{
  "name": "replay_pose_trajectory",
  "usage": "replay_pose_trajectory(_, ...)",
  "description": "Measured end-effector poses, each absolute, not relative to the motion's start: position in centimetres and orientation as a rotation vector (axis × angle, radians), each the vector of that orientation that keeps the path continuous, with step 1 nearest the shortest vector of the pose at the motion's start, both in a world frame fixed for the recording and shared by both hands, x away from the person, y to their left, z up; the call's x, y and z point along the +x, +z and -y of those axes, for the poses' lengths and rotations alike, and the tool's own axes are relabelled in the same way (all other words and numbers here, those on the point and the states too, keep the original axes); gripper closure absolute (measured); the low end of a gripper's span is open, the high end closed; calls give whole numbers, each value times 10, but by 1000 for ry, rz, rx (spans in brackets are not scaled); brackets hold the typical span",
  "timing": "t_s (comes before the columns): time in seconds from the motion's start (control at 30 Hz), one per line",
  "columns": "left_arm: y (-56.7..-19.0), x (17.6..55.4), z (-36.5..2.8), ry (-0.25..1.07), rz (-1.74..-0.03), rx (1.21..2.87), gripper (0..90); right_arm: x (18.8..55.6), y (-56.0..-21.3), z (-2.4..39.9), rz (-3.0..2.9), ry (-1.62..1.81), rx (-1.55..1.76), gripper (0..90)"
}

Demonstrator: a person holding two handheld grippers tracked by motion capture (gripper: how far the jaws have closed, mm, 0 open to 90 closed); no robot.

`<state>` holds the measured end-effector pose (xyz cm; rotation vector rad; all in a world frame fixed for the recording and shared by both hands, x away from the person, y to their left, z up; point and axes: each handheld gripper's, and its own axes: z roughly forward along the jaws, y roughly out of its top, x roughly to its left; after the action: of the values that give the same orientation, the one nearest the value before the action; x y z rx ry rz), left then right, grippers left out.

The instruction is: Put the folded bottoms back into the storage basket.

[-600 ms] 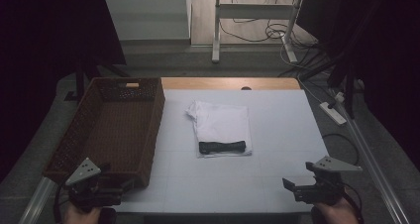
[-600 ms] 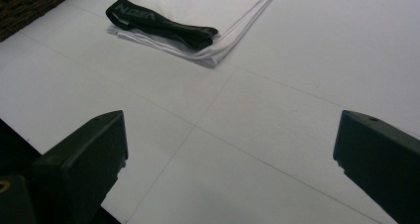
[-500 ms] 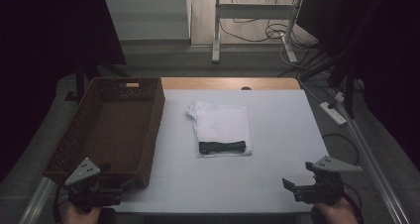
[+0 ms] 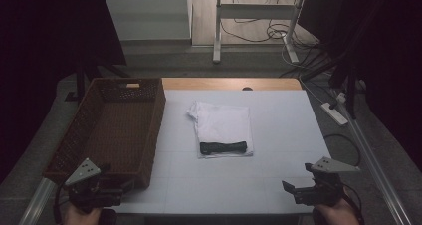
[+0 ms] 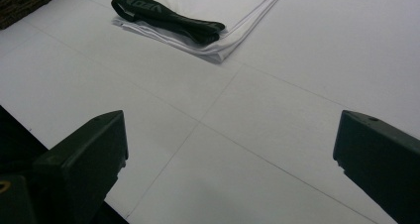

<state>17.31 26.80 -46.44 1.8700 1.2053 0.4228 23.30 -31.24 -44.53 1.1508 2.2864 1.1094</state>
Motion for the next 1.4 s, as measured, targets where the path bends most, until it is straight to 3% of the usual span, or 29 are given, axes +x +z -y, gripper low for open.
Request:
replay_pose_trajectory(0.93,-458,176,-267,412,-1150,1865,0,229,-446,304,-2331,1049,1046,12)
replay_pose_trajectory(1.4,-454,186,-255,344,-1066,1904,0,228,-445,304,-2319,1055,1043,12)
